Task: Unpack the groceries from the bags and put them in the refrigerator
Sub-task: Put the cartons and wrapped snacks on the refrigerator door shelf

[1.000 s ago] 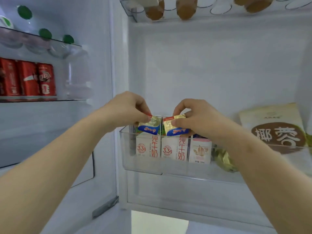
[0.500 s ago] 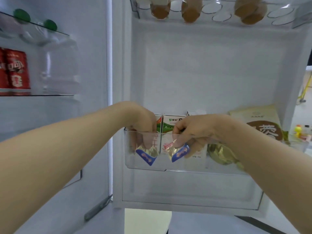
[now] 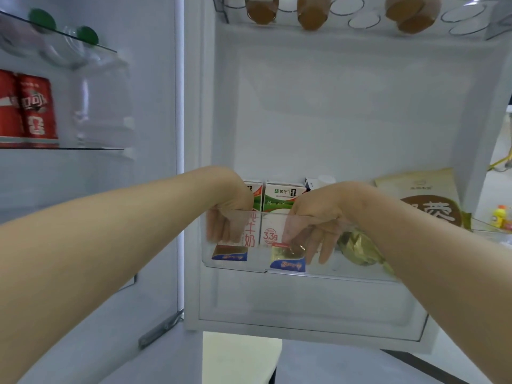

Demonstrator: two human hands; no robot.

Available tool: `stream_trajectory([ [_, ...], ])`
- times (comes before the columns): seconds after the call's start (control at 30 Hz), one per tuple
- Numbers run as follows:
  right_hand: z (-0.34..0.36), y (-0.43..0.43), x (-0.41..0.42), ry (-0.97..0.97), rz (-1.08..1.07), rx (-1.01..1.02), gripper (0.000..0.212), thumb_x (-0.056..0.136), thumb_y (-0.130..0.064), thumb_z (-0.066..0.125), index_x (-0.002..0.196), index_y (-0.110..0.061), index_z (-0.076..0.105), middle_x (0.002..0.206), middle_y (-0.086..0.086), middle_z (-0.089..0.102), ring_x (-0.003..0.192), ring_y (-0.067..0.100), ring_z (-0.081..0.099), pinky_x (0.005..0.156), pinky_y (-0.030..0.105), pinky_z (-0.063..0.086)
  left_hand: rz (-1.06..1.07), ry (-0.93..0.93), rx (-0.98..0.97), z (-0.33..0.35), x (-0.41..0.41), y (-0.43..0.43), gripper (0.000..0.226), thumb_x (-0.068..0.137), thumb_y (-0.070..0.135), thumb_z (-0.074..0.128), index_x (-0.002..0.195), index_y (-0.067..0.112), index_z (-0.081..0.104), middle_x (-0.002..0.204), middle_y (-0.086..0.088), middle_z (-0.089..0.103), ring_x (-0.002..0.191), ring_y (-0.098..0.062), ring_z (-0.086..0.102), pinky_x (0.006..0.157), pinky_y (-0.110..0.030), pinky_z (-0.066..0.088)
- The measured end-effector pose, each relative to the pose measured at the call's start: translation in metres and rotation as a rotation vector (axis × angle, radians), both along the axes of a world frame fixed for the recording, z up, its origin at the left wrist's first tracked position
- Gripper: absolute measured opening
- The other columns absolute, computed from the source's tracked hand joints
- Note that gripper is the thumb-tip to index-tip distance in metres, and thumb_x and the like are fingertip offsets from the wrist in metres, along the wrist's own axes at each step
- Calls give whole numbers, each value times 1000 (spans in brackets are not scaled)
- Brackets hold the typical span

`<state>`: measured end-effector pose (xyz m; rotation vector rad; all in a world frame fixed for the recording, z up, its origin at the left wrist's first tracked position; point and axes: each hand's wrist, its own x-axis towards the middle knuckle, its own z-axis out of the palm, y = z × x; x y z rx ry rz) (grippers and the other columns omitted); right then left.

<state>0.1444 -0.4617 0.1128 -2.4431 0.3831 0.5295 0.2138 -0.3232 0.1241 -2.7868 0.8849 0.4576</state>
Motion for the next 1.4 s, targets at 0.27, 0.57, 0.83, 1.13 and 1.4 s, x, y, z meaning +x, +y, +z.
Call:
stream_trajectory([
  [0.27,-7,-2,-1,-45,-11,102,22,95,-16,50,105,1,58,98,18,65,76,28,68,63,29,59,-132,-214,-606,-7,-10,34,20,95,30,49,102,19,65,90,9,66,86,-10,63,71,-22,52],
  [0.57,-4,8,3,-49,4,144,19,91,-12,55,104,0,62,101,20,67,76,29,70,67,31,60,-43,-352,-951,-31,-9,61,16,93,21,52,104,18,62,96,8,60,90,-10,55,64,-15,40],
  [0.83,-3,19,3,-53,49,187,33,96,-13,44,124,4,51,119,23,60,93,35,65,76,34,58,12,-166,-988,-32,-7,60,14,95,22,51,103,20,62,102,6,61,94,-12,53,71,-22,40],
  [1.13,-2,27,-7,-92,75,145,21,97,-14,42,114,-10,54,119,16,61,94,34,66,83,36,56,22,-104,-1006,-33,-6,62,11,95,24,50,100,22,60,110,2,63,102,-16,55,82,-26,40],
  [1.4,0,28,-12,-407,-14,-2,15,95,-23,51,103,-13,59,104,11,68,87,25,70,66,29,59,-47,-273,-950,-28,-15,63,19,93,23,53,109,18,60,102,6,58,93,-11,53,73,-21,41],
])
